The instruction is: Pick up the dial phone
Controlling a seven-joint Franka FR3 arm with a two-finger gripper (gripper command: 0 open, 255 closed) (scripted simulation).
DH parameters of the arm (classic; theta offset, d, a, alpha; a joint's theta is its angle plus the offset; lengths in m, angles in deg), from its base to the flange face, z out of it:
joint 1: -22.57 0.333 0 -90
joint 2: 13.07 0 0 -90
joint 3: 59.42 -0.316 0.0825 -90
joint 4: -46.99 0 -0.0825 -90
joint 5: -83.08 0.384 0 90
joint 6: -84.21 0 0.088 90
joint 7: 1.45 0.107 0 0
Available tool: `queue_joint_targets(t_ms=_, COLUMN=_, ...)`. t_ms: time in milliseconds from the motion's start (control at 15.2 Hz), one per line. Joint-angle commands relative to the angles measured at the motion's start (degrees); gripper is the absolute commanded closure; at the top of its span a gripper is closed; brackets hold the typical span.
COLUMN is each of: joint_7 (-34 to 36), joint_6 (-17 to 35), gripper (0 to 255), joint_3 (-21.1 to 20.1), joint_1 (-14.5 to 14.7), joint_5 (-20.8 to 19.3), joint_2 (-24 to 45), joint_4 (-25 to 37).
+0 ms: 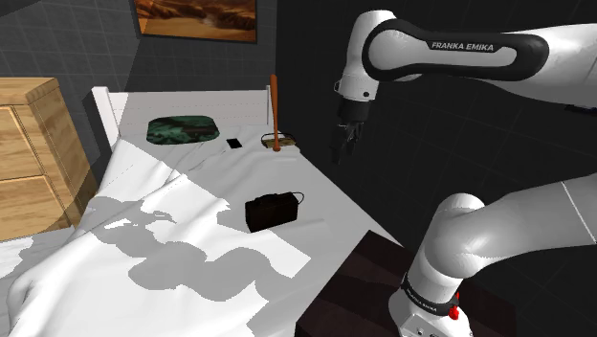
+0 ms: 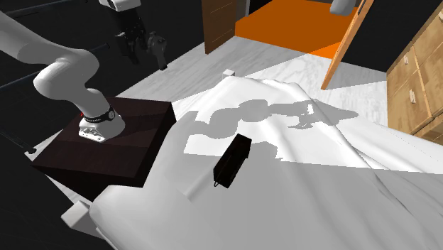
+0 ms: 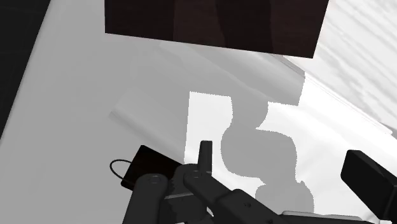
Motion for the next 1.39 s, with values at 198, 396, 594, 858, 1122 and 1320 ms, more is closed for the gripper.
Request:
queue_joint_targets(t_ms=198, joint_7=-4.16, joint_6=5.65, gripper=0, joint_3=2.07, joint_1=0.01, joint_5=-1.16, joint_2=3.81, joint_4=-1.70)
queue_joint_targets(t_ms=396, joint_7=-8.28, joint_6=11.30, gripper=0, joint_3=4.11, joint_1=0.10, joint_5=-2.01, joint_2=8.43, joint_4=-2.55)
queue_joint_targets(t_ms=594, joint_7=-12.38, joint_6=16.81, gripper=0, joint_3=6.10, joint_1=0.35, joint_5=-2.46, joint_2=13.77, joint_4=-2.56)
queue_joint_targets(t_ms=858, joint_7=-17.99, joint_6=23.67, gripper=0, joint_3=8.61, joint_1=0.90, joint_5=-2.24, joint_2=21.79, joint_4=-1.23)
queue_joint_targets(t_ms=1122, joint_7=-23.91, joint_6=29.67, gripper=0, joint_3=10.78, joint_1=1.59, joint_5=-0.85, joint_2=30.55, joint_4=1.60)
queue_joint_targets(t_ms=1320, joint_7=-28.60, joint_6=33.39, gripper=0, joint_3=12.07, joint_1=2.08, joint_5=1.02, joint_2=37.41, joint_4=4.65)
